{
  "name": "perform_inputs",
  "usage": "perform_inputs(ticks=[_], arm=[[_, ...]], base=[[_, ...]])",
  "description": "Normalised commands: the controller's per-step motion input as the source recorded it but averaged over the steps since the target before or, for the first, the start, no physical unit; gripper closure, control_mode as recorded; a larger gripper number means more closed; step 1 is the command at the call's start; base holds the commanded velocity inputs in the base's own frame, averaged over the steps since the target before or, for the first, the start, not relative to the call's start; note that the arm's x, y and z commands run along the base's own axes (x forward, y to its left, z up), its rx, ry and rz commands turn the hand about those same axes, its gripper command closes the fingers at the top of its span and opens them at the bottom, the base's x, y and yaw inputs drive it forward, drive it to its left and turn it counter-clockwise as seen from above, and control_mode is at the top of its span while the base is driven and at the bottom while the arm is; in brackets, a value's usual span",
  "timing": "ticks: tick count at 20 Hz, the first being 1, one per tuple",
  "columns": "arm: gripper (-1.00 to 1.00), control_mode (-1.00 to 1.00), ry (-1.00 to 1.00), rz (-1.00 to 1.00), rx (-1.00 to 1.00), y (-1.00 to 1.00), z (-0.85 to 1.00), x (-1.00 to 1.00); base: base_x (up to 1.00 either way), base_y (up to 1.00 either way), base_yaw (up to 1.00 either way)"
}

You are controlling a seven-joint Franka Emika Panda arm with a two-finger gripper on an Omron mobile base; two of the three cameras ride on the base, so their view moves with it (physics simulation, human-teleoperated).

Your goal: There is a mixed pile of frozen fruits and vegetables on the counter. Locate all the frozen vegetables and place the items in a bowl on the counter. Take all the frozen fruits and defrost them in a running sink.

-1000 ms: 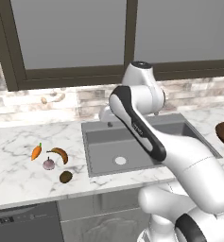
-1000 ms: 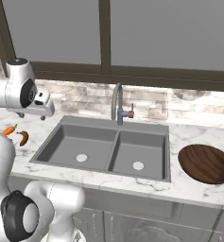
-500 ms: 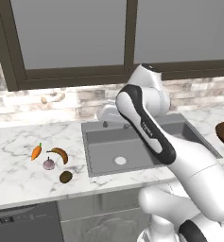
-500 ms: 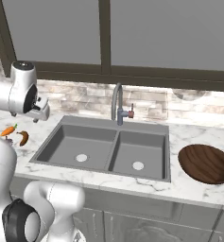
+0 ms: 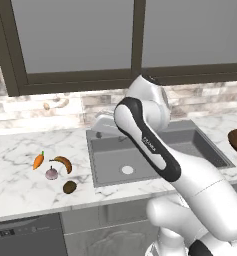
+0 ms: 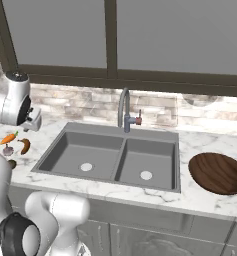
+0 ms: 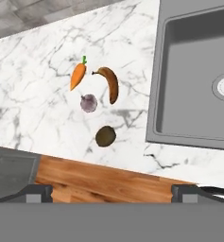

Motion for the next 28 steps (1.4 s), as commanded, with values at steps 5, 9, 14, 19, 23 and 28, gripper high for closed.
perform_inputs(ticks=[5,9,14,19,23,28], arm=[[-1.00,-1.00,0.00,-0.01,-0.01,0.25,0.00,0.00],[-1.00,-1.00,0.00,-0.02,-0.03,0.12,-0.02,0.00],[-1.00,-1.00,0.01,-0.02,0.00,0.10,-0.15,0.00],[-1.00,-1.00,0.00,-0.01,0.00,0.10,-0.28,0.00],[-1.00,-1.00,0.00,0.00,0.00,0.21,-0.40,0.00],[-1.00,-1.00,0.00,0.00,0.00,0.21,-0.27,0.00]], base=[[0.00,0.00,0.00],[0.00,0.00,0.00],[0.00,0.00,0.00],[0.00,0.00,0.00],[0.00,0.00,0.00],[0.00,0.00,0.00]])
